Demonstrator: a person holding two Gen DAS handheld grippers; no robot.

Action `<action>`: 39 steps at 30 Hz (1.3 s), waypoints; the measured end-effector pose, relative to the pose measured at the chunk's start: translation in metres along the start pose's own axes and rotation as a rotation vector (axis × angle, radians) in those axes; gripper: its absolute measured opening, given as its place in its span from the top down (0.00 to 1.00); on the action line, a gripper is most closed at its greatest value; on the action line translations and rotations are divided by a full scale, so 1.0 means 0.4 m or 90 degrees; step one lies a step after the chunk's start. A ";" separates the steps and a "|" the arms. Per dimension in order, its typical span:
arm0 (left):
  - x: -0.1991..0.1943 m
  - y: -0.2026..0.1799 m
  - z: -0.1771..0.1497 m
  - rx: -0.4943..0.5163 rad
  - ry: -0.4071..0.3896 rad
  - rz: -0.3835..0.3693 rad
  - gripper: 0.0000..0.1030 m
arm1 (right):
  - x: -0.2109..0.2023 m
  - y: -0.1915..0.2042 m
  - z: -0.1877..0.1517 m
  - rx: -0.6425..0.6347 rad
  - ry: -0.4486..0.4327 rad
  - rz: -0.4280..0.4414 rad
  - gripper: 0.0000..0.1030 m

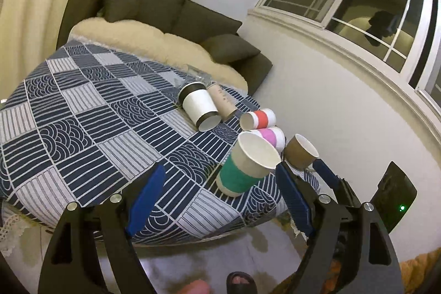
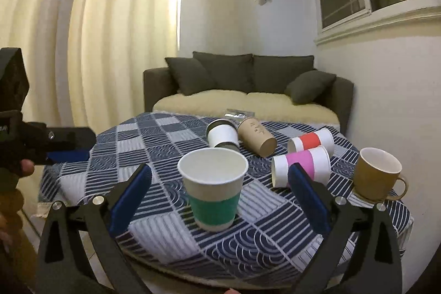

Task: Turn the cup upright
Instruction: 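Withdraw the right gripper from the upright cup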

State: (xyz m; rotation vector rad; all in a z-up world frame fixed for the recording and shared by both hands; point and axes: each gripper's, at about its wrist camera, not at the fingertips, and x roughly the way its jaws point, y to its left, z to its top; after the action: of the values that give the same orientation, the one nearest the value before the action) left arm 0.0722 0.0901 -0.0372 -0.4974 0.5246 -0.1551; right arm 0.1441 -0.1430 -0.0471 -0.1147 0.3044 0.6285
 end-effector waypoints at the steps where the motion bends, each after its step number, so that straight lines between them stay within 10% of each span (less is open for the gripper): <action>1: -0.010 -0.005 0.000 0.000 -0.002 -0.002 0.22 | -0.015 0.002 0.004 -0.012 0.001 0.003 0.05; 23: -0.193 -0.184 -0.092 0.155 -0.005 0.040 0.22 | -0.279 -0.071 0.070 -0.004 0.010 0.043 0.05; 39: -0.219 -0.183 -0.147 0.157 0.013 0.074 0.22 | -0.289 -0.147 0.019 0.006 0.043 0.037 0.05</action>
State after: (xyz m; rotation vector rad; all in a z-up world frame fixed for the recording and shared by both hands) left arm -0.0343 0.0252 -0.0064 -0.2252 0.5447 -0.1116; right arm 0.0923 -0.2538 -0.0029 -0.1193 0.3774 0.6825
